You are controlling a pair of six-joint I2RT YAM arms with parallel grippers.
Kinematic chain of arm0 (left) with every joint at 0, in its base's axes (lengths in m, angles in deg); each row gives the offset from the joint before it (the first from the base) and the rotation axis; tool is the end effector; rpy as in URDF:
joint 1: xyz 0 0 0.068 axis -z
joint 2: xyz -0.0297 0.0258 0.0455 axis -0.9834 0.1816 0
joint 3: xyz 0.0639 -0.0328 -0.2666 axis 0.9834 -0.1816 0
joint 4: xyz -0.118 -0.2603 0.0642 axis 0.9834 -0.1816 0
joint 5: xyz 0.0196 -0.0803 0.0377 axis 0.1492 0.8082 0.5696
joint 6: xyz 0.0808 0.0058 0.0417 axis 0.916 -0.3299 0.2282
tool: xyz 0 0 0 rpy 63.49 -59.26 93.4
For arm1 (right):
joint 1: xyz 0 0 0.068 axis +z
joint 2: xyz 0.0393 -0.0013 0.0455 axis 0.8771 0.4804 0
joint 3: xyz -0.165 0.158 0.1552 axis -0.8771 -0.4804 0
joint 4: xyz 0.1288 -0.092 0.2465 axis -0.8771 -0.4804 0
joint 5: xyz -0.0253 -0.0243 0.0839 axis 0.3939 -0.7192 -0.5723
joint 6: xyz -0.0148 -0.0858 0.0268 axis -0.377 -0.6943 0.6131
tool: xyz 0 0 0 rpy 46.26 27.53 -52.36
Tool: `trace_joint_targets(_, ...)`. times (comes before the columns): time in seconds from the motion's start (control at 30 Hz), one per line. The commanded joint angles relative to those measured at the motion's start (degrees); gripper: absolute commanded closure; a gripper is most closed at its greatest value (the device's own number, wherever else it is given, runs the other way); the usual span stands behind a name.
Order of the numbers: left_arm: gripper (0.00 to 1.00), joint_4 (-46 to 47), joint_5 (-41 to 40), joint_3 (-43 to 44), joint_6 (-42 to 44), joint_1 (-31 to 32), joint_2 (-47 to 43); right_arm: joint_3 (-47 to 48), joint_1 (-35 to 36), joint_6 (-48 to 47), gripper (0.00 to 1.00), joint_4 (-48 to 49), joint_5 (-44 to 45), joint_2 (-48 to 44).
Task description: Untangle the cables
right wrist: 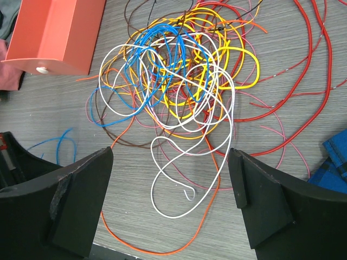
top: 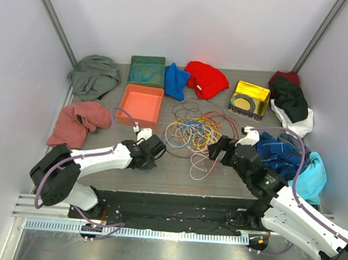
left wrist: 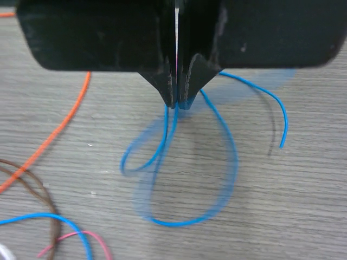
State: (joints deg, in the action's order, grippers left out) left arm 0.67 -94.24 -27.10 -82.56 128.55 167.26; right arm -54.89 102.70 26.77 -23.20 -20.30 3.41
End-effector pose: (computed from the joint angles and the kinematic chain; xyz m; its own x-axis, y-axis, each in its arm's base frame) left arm 0.2104 -0.1989 0.1067 -0.8601 -0.2005 -0.4691 -0.1633 0.9793 -0.1192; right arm 0.1928 0.1304 0.2228 -0.4909 0.3211 -0.8099 -0.0931 0.9049 0.4153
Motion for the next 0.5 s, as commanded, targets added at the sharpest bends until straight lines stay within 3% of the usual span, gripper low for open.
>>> trace_joint_targets(0.0, 1.0, -1.95, -2.22, 4.09, 0.74, 0.2, -7.76, 0.91, -0.01, -0.38, 0.04, 0.7, 1.09, -0.82)
trace_joint_targets(0.27, 1.0, -10.49, -12.06, 19.2, 7.42, 0.2, -17.96, 1.26, -0.01, -0.38, 0.04, 1.13, 0.83, -1.08)
trace_joint_targets(0.47, 1.0, -6.46, -18.4, 33.35, 18.13, -2.07, -14.47, 1.35, -0.01, -0.82, 0.04, 1.57, 0.74, -0.82)
